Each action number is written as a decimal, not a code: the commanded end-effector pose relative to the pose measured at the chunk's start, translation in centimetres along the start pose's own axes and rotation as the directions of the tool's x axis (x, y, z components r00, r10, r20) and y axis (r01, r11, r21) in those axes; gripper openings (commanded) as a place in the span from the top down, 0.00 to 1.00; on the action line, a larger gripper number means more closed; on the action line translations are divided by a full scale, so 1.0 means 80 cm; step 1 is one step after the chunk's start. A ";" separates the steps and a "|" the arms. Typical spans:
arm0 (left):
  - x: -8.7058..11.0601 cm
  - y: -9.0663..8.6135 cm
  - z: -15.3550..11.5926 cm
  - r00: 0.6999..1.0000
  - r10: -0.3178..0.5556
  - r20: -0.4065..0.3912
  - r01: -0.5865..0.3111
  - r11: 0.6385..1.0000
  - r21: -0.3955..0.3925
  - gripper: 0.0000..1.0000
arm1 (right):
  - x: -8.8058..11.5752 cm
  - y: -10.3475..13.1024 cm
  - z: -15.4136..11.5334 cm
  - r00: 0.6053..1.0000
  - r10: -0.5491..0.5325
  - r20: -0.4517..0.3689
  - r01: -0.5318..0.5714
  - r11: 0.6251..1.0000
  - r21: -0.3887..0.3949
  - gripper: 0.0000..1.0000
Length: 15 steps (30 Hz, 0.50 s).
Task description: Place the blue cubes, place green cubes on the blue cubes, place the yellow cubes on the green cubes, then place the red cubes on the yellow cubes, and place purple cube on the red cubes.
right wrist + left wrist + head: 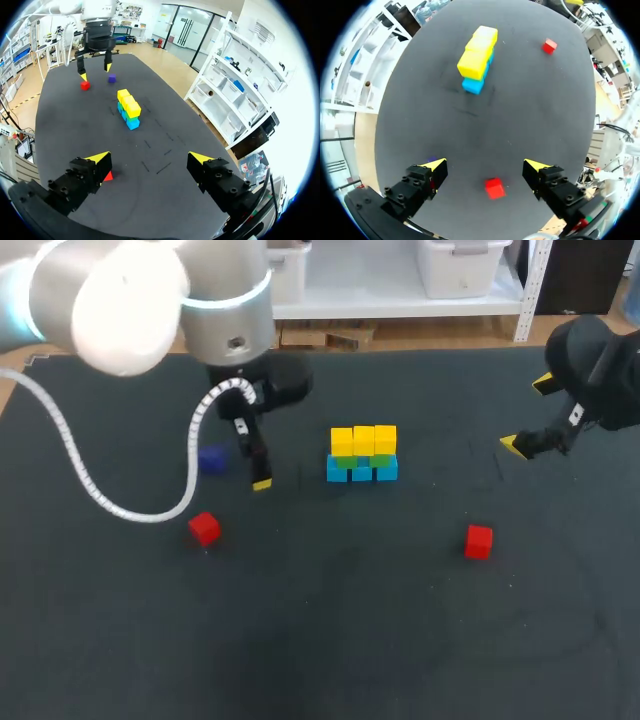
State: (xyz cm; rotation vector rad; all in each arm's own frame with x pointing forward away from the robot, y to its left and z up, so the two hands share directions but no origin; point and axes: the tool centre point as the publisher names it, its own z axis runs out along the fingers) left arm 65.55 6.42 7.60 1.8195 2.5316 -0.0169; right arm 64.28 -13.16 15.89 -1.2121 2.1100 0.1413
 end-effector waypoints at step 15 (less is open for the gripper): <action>0.079 -0.044 0.030 0.988 -0.150 0.032 0.150 0.989 0.015 0.00 | 0.002 0.004 0.003 1.000 0.001 0.005 -0.002 0.985 0.175 0.00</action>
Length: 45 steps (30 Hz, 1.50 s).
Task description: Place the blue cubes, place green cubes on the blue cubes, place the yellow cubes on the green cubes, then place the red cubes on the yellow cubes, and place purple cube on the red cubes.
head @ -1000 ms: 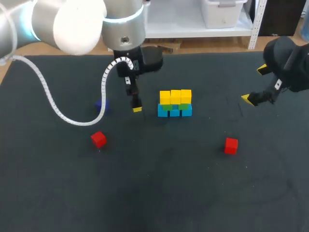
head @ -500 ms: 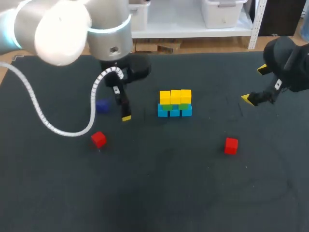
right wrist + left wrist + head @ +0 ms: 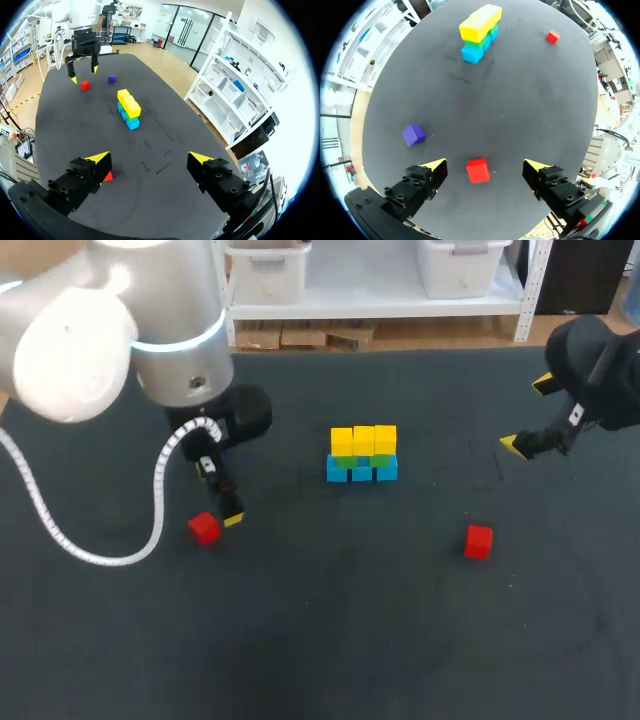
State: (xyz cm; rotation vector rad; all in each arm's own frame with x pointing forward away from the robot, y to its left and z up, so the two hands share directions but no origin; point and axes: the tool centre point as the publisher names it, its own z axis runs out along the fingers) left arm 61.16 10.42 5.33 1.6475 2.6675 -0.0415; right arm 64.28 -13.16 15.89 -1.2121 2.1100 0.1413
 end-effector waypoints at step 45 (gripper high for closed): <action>0.031 0.004 0.064 0.995 -0.096 -0.006 0.096 0.991 0.089 1.00 | 0.002 0.004 0.003 1.000 0.001 0.005 -0.002 0.985 0.175 0.00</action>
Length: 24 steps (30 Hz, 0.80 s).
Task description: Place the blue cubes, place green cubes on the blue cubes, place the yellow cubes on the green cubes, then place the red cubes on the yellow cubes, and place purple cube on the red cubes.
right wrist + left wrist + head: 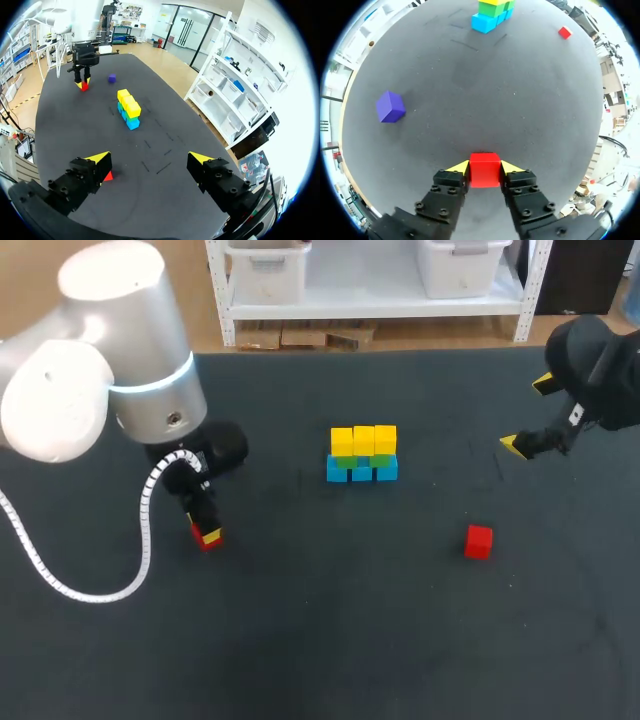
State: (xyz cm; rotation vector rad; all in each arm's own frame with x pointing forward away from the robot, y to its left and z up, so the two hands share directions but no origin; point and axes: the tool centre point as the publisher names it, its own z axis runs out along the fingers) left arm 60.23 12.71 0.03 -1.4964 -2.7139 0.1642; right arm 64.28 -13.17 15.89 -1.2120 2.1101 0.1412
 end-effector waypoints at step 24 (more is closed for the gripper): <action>-0.062 0.009 -0.090 0.940 0.342 -0.015 -0.342 0.935 -0.095 1.00 | 0.002 0.004 0.003 1.000 0.001 0.005 -0.002 0.985 0.175 0.00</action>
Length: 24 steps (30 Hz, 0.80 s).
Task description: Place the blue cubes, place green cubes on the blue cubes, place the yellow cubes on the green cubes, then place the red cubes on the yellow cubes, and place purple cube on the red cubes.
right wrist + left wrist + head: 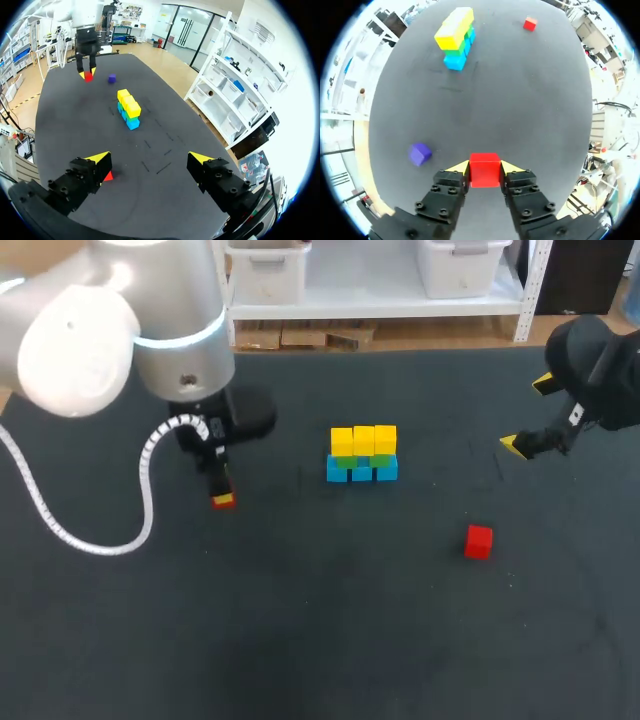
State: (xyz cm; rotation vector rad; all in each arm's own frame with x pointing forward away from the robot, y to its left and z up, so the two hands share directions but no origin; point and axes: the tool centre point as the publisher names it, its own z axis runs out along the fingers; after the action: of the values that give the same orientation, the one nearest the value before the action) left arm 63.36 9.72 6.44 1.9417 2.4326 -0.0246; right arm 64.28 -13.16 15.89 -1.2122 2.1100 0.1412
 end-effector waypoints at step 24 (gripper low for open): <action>-0.113 0.056 -0.054 0.973 0.230 0.016 -0.230 0.973 -0.031 1.00 | 0.002 0.004 0.003 1.000 0.001 0.005 -0.002 0.985 0.175 0.00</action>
State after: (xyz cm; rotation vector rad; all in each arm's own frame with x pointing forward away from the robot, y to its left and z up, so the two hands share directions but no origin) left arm 68.56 3.01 10.77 2.1461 2.1430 -0.0208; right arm 64.28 -13.17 15.89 -1.2120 2.1101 0.1412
